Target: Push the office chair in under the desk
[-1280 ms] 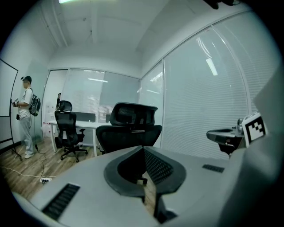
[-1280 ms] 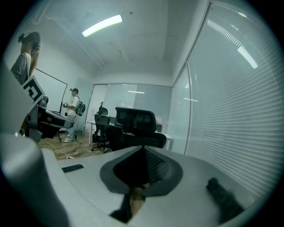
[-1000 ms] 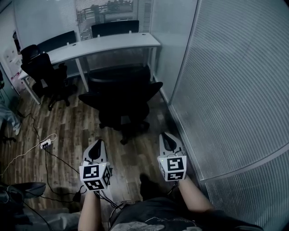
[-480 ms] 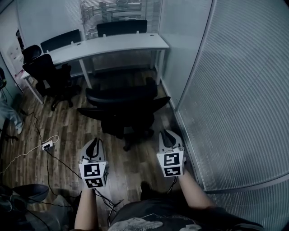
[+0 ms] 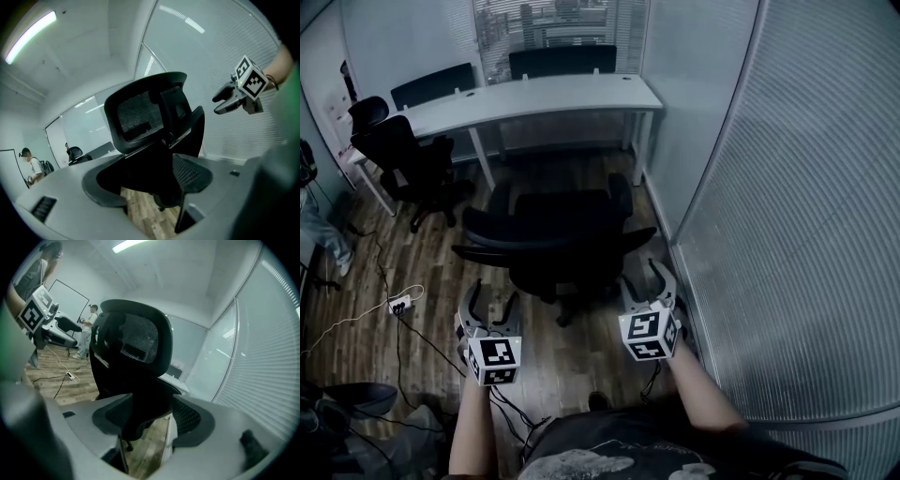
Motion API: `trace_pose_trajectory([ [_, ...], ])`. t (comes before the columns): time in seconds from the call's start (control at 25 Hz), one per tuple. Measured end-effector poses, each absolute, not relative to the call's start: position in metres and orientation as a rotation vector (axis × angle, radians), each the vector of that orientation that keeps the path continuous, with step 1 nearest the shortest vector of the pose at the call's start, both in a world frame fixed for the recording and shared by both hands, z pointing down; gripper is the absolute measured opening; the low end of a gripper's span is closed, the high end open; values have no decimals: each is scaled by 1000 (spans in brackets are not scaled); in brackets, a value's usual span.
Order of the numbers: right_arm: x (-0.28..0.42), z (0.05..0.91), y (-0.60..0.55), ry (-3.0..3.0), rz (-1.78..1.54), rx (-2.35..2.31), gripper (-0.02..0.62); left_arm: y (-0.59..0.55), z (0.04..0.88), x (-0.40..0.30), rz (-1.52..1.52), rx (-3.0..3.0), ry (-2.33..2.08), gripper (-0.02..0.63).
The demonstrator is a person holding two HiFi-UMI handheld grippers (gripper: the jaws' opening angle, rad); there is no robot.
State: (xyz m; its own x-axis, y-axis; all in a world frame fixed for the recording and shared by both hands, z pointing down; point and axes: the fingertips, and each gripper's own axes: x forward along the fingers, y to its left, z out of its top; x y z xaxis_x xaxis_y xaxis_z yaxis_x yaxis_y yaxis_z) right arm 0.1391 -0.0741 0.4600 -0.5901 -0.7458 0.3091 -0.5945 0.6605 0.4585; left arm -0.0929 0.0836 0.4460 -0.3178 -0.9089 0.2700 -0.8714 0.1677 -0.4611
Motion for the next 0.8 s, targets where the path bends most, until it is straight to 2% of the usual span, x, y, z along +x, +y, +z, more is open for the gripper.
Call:
trace_pose_trajectory([
  [0.24, 127, 458, -110, -2296, -658, 997, 299, 66, 457, -118, -1041, -1717, 2340, 348],
  [0.8, 107, 480, -151, -2033, -873, 943, 305, 33, 475, -173, -1321, -1610, 2241, 376],
])
